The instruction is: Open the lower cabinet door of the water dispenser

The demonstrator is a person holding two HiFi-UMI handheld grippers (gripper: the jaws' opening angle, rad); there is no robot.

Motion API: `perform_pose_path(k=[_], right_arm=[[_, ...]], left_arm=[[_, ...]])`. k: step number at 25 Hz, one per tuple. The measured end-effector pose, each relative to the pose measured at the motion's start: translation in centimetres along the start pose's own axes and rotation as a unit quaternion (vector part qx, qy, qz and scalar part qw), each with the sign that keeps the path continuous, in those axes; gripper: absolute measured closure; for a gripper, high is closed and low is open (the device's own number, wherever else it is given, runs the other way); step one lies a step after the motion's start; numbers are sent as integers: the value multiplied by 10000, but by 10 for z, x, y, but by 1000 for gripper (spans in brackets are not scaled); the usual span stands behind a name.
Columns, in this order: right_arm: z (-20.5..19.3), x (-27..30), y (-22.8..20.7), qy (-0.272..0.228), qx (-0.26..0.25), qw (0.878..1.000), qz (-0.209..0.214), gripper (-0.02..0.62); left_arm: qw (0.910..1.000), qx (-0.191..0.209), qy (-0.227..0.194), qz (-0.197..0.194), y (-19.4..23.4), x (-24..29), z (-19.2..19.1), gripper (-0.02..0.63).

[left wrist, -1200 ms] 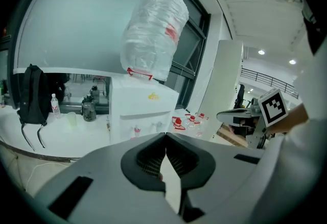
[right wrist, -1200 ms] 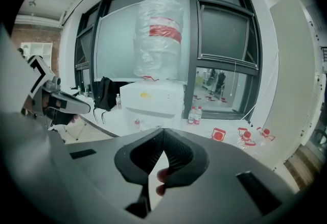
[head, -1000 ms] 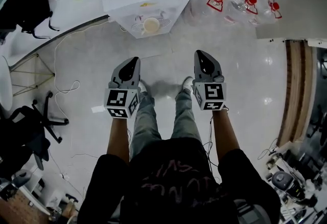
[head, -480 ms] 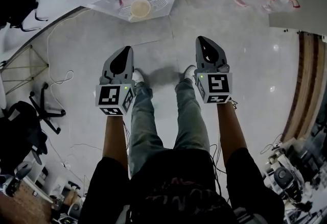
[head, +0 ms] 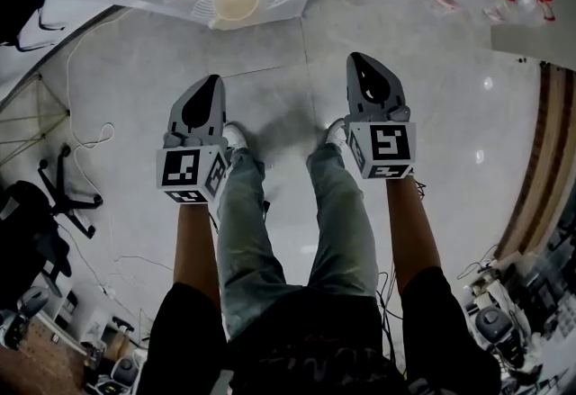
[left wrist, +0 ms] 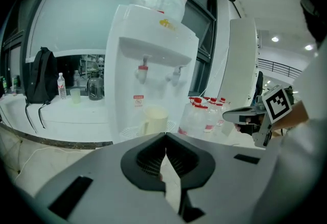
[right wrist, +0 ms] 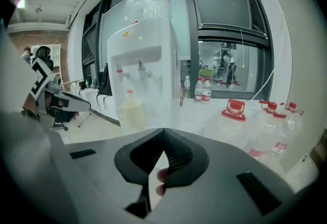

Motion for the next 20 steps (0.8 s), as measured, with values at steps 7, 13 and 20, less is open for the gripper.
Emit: perform_pose_path(k=[7,13,20], right_arm=[[-50,50,-11,-61,-134,9999,81,583],[-83,89,-20,-195,-171,9996,102,583],[-130,138,-29,-226,-194,9995,137,583]], left_arm=[[9998,14,-118,135,23,46,-46,595],[9996,84,-236,134,34,81,-81,595],[9993,143,-312,171,51,123,-133,595]])
Point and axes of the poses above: the fingertips, and each gripper's own axes: x forward along the fingers, y to its left, z out of its top, the point moved 1 cm from there along -x, backward along the fingers, and after that the axes turned 5 degrees about x, right-handed, at the moved point
